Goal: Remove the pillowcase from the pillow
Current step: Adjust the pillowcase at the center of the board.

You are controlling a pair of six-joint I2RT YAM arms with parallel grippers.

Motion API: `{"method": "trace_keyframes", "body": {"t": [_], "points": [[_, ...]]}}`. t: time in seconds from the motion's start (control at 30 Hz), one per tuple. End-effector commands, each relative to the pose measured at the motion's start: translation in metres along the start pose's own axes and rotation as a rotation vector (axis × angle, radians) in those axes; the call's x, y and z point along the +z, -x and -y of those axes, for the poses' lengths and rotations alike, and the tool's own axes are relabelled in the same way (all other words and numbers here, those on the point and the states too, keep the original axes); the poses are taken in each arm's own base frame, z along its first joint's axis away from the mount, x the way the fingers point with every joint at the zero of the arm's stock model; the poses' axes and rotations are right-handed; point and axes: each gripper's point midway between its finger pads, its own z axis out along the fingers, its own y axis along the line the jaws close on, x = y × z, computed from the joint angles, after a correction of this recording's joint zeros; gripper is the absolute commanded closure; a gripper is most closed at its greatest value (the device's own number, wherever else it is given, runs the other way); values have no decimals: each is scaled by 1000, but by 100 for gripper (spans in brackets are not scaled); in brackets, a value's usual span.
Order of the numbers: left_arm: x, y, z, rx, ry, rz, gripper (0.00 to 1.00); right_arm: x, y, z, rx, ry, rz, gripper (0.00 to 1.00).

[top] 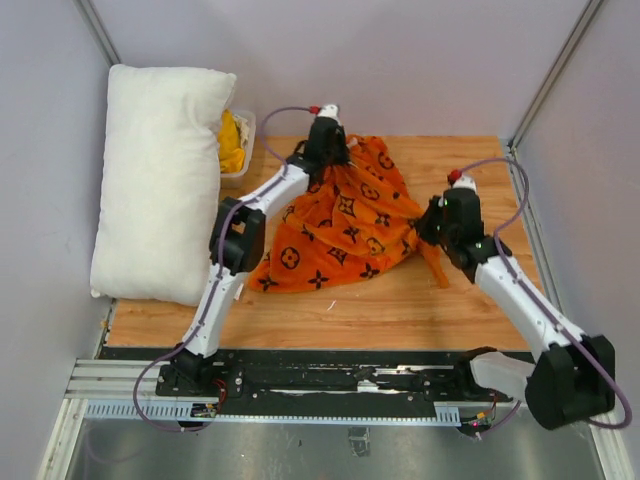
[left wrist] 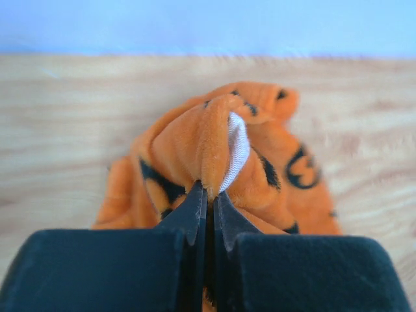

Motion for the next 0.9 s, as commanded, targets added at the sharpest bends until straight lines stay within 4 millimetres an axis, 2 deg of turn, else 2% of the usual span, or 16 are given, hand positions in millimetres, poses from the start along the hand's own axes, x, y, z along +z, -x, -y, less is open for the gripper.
{"method": "trace_keyframes", "body": {"t": [0.0, 0.13, 0.17, 0.23, 0.3, 0.4, 0.53, 0.57, 0.6, 0.63, 0.67, 0.7, 0.73, 0.77, 0.8, 0.87], "points": [[-71, 182, -52, -138, 73, 365, 100, 20, 94, -31, -120, 73, 72, 99], [-120, 247, -59, -171, 65, 480, 100, 44, 180, -56, -236, 106, 57, 99], [-131, 254, -59, -169, 65, 494, 100, 44, 200, -61, -246, 126, 76, 99], [-156, 259, -58, -161, 68, 519, 100, 41, 224, -69, -265, 170, 98, 99], [-179, 245, -65, -177, 82, 538, 100, 31, 234, -76, -307, 209, 125, 99], [-221, 206, -87, -238, 138, 561, 100, 19, 214, -80, -328, 271, 115, 98], [-281, 112, -113, -336, 228, 526, 100, 10, 136, -70, -281, 366, 36, 88], [-298, 72, -121, -331, 274, 520, 100, 6, 119, -68, -261, 390, 50, 87], [-316, 50, -121, -324, 303, 536, 93, 4, 105, -65, -242, 410, 84, 82], [-334, 37, -119, -332, 308, 577, 70, 0, 95, -61, -212, 411, 129, 79], [-347, 27, -118, -341, 316, 599, 44, -5, 82, -55, -183, 415, 173, 74], [-355, 20, -120, -361, 332, 602, 19, -8, 80, -52, -168, 415, 222, 59], [-361, 21, -122, -385, 343, 614, 3, -13, 82, -51, -159, 410, 268, 41], [-366, 27, -124, -388, 353, 630, 1, -16, 85, -50, -158, 407, 303, 24], [-370, 35, -123, -372, 359, 645, 1, -20, 90, -50, -161, 410, 330, 14], [-374, 52, -119, -322, 376, 647, 1, -28, 97, -56, -170, 436, 356, 0]]}}
